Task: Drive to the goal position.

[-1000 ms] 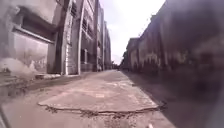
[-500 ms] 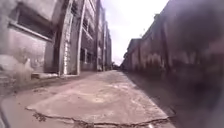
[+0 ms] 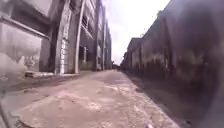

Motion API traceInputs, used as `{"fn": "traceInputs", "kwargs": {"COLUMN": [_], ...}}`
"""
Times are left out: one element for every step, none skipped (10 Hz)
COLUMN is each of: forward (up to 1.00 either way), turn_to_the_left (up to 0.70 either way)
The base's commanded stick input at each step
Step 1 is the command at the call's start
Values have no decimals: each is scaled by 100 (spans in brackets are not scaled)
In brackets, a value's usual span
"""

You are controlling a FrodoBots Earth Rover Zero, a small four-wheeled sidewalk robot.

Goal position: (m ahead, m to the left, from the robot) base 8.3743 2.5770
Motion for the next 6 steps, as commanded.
{"fn": "traceInputs", "kwargs": {"forward": [60,60,60,60,60,60], "turn_to_the_left": [0,0,0,0,0,0]}}
